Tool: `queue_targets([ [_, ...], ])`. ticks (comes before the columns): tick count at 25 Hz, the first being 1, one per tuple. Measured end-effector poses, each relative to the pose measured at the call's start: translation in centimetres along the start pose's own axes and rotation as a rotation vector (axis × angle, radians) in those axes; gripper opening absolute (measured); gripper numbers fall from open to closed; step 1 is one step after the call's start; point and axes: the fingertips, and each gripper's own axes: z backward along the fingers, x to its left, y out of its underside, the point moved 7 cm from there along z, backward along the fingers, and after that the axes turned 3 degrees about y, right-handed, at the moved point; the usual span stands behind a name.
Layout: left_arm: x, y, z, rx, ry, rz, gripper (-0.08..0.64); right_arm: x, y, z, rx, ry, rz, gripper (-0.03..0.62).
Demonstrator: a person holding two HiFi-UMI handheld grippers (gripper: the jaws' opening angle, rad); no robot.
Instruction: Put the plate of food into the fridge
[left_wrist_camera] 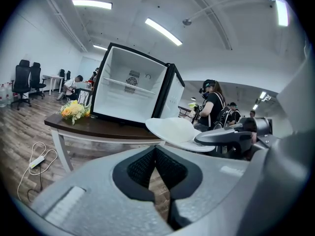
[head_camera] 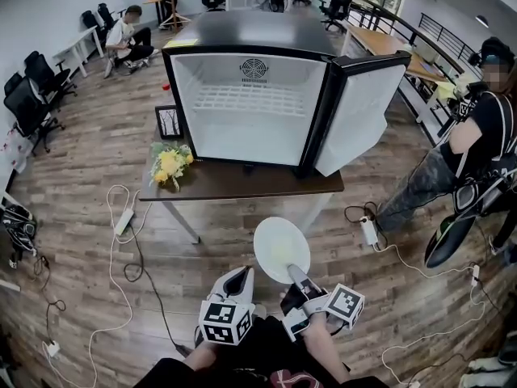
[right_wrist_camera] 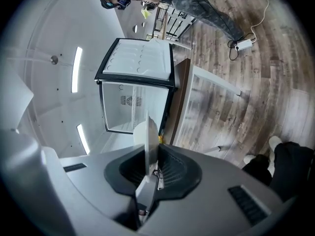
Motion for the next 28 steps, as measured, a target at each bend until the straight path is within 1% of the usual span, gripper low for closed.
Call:
queue_targets([
  [5, 0.4, -0.8, -1.2, -0.002, 0.018, -0.009, 0.008, 0.3, -0.5, -1.1, -0.003, 0.002, 0.002, 0.052],
  [8, 1.0, -1.3, -2.4, 0.005, 0.039, -0.018, 0.008, 0.7, -1.1, -2.2, -0.019, -0.008, 0.006, 0.052],
  [10, 1.6, -1.8, -3.2, 0.005, 0.053, -0.025, 0.008, 0.7, -1.4, -2.8, -0.033, 0.001, 0.004, 0.051],
  [18, 5.5, -4.4, -6.4, 0.004, 0.076, -0.017, 0.008, 1.5, -2.3, -7.5, -0.038, 0.046, 0.000, 0.052],
  [24, 9.5, -7.5, -9.3, -0.027, 0.080, -0.014, 0.008, 3.2, -3.3, -12.1, -0.045, 0.026, 0.001, 0.052],
  [28, 11.8, -8.8, -11.0, -0.028, 0.082, -0.017, 0.008, 4.1, -4.0, -15.0, -0.056, 0.018, -0.003, 0.052],
])
